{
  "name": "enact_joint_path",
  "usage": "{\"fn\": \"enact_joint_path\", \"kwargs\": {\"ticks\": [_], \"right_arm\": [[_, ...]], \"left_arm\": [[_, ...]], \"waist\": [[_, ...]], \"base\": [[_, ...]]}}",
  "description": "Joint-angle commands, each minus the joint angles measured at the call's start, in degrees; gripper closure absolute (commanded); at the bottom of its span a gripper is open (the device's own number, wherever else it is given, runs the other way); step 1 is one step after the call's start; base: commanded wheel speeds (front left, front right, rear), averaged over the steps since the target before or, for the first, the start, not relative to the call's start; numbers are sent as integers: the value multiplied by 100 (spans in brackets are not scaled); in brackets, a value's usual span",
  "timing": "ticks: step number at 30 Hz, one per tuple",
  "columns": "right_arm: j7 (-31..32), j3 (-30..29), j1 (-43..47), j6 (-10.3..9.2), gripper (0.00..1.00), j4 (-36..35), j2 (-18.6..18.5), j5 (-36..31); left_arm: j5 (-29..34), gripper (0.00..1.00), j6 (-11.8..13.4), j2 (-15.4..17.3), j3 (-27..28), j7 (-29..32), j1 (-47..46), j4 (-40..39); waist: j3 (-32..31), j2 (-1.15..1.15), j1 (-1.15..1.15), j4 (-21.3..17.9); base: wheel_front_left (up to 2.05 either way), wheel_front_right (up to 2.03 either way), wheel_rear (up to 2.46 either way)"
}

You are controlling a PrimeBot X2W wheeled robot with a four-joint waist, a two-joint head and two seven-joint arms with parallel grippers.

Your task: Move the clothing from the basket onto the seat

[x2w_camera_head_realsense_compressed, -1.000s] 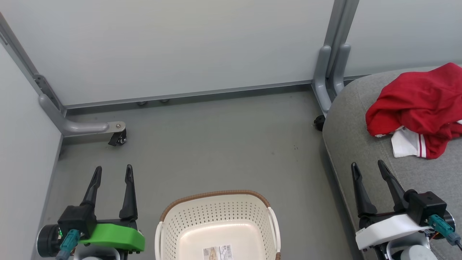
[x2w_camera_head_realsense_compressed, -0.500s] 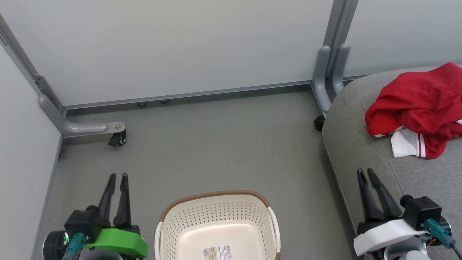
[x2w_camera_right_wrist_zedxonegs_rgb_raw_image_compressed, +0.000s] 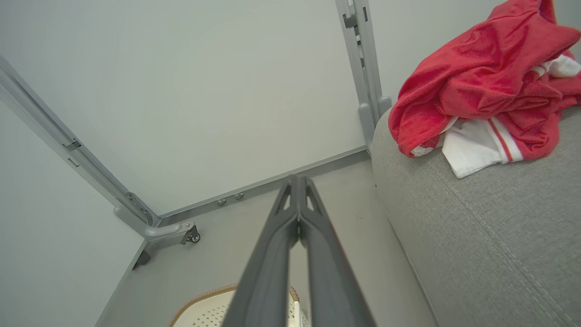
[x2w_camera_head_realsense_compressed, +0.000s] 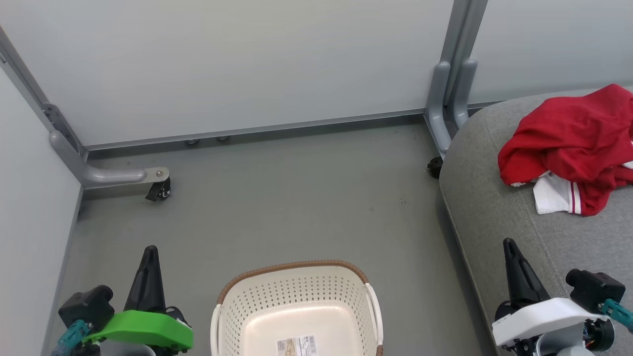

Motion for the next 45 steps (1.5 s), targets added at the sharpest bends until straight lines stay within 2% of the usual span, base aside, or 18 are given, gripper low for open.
{"fn": "enact_joint_path", "kwargs": {"ticks": [1,23,45], "right_arm": [[59,-38,-166,-1,100,-61,-35,258],[564,-173,-315,-2,100,57,-53,2140],[965,-280,-434,-3,100,156,-63,3616]], "left_arm": [[-248,100,-34,2,52,56,-138,-102],[-2156,100,-101,-37,252,548,-246,-117],[-3644,100,-154,-64,420,946,-336,-117]], "waist": [[2,6,0,-4],[23,15,0,-63],[43,24,0,-120]], "base": [[0,0,0],[0,0,0],[0,0,0]]}}
